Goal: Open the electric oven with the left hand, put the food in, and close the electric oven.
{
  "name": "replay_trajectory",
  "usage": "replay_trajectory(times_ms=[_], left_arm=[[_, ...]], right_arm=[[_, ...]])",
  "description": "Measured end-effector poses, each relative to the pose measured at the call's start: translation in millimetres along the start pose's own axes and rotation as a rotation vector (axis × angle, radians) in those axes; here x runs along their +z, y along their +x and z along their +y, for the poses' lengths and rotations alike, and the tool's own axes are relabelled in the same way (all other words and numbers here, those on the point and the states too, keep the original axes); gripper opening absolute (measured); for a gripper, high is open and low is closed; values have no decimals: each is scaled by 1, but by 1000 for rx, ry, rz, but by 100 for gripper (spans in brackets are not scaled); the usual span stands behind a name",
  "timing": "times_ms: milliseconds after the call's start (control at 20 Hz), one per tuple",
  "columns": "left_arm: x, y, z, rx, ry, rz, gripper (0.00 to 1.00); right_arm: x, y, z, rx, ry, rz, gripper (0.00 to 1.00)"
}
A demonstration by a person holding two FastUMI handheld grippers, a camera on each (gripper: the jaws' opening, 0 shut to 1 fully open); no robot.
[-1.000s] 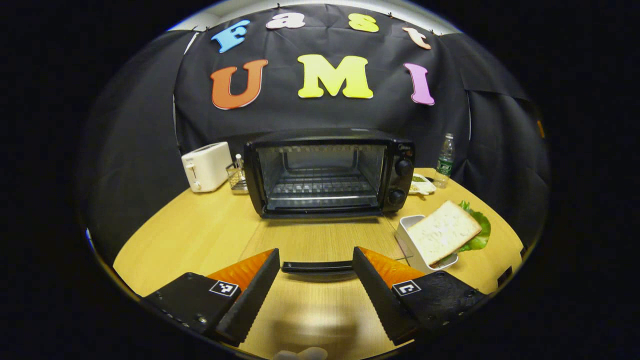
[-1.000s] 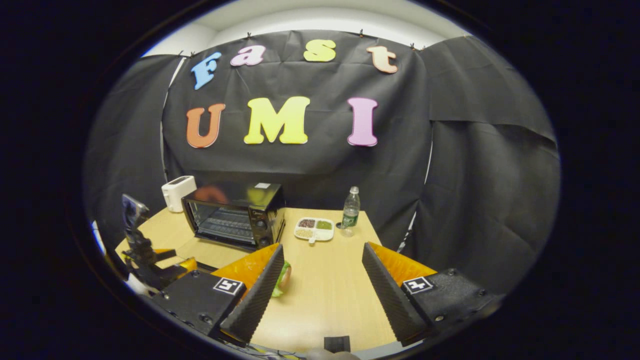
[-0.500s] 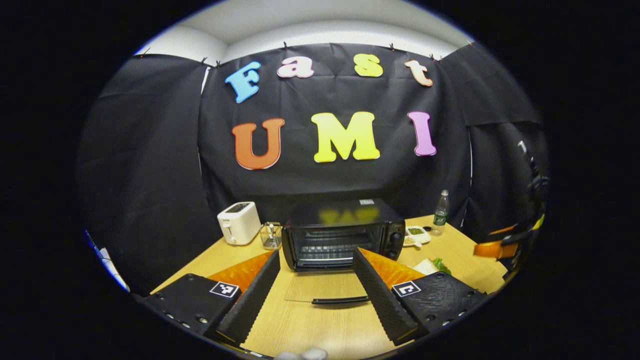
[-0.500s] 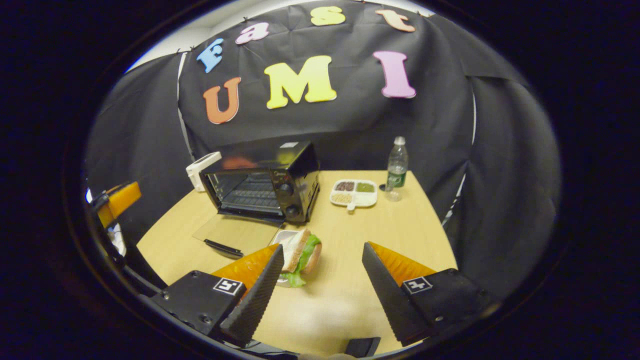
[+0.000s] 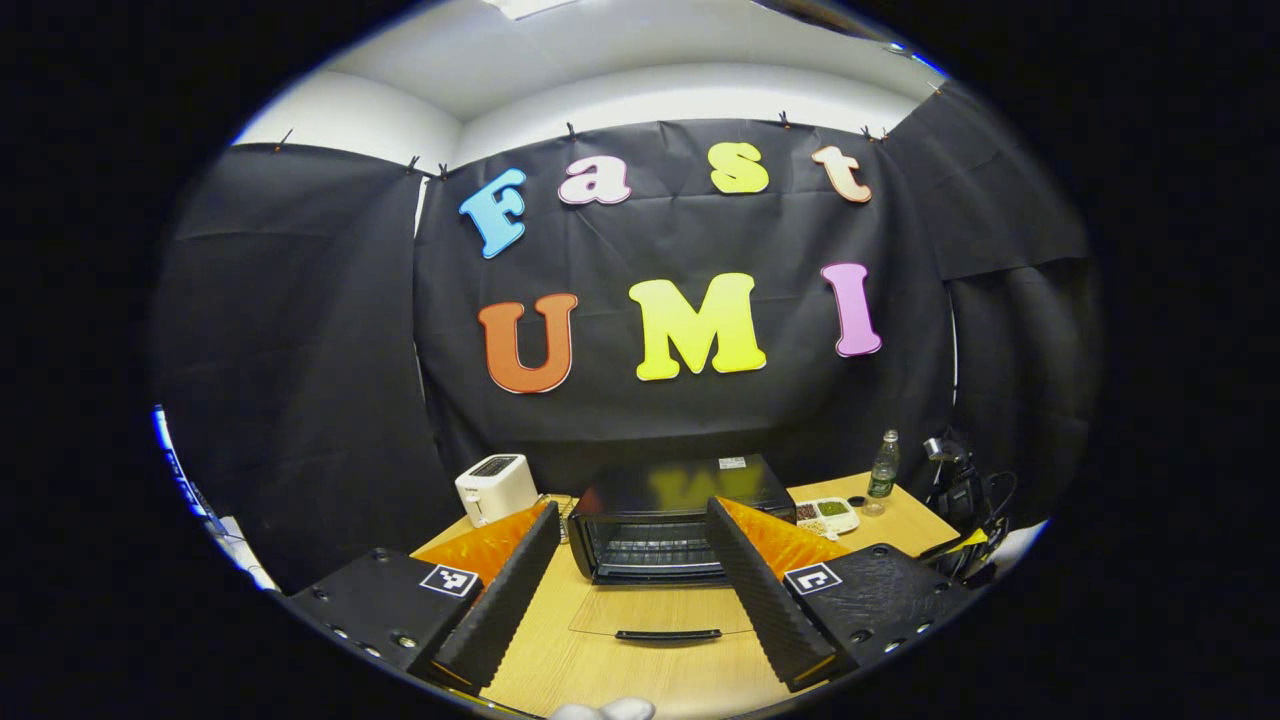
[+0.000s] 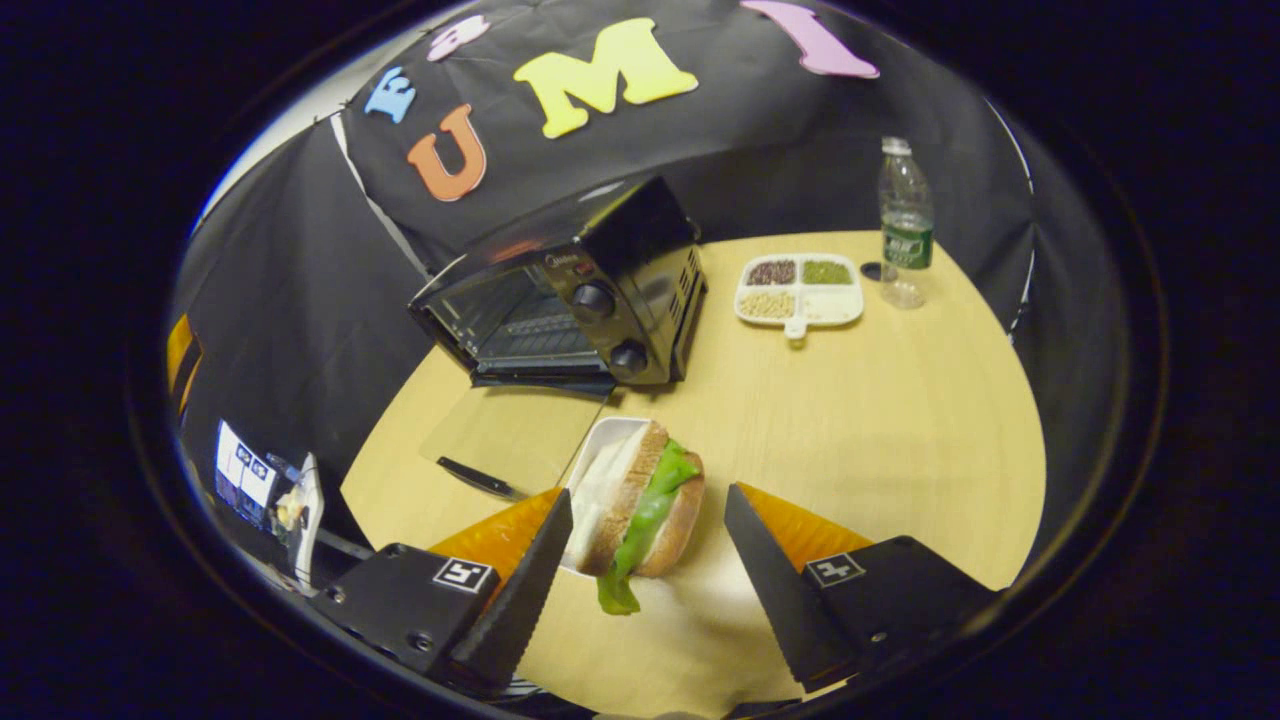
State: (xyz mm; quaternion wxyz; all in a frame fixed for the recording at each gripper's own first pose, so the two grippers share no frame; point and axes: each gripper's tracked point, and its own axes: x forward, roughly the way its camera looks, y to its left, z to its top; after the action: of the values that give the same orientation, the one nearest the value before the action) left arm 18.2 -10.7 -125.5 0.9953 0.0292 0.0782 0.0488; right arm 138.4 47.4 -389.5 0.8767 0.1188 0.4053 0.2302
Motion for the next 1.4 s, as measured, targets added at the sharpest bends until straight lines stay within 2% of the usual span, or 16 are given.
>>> replay_trajectory(times_ms=[50, 100, 150, 200, 250, 300, 350, 500, 700, 900, 1150, 1400], left_arm=[[1, 2, -2, 8, 2, 5, 95], [2, 5, -3, 19, 4, 9, 95], [1, 6, -4, 29, 7, 16, 95], [0, 8, -5, 37, 10, 24, 89], [0, 10, -7, 46, 14, 32, 89], [-1, 12, -9, 49, 16, 37, 95], [-3, 13, -11, 53, 16, 44, 95], [-4, 13, -16, 59, 21, 61, 95], [-7, 12, -16, 35, 13, 61, 95], [-14, 10, -4, -12, -6, 55, 95], [-25, 11, 18, -113, -5, 60, 95], [-36, 10, 45, -210, -13, 67, 95]], right_arm=[[-5, 6, -1, 21, 18, 40, 93], [-10, 11, -1, 48, 45, 81, 94], [-12, 16, 2, 89, 85, 107, 87], [-13, 19, 7, 135, 134, 136, 81], [-14, 23, 10, 171, 189, 163, 75], [-12, 24, 10, 188, 238, 180, 63], [-10, 26, 11, 214, 278, 185, 59], [-8, 26, 14, 244, 285, 194, 42], [-4, 20, 21, 220, 245, 173, 39], [19, 0, 51, 205, 256, 77, 42], [46, -5, 110, 231, 470, -133, 39], [51, 30, 155, 220, 668, -335, 39]])
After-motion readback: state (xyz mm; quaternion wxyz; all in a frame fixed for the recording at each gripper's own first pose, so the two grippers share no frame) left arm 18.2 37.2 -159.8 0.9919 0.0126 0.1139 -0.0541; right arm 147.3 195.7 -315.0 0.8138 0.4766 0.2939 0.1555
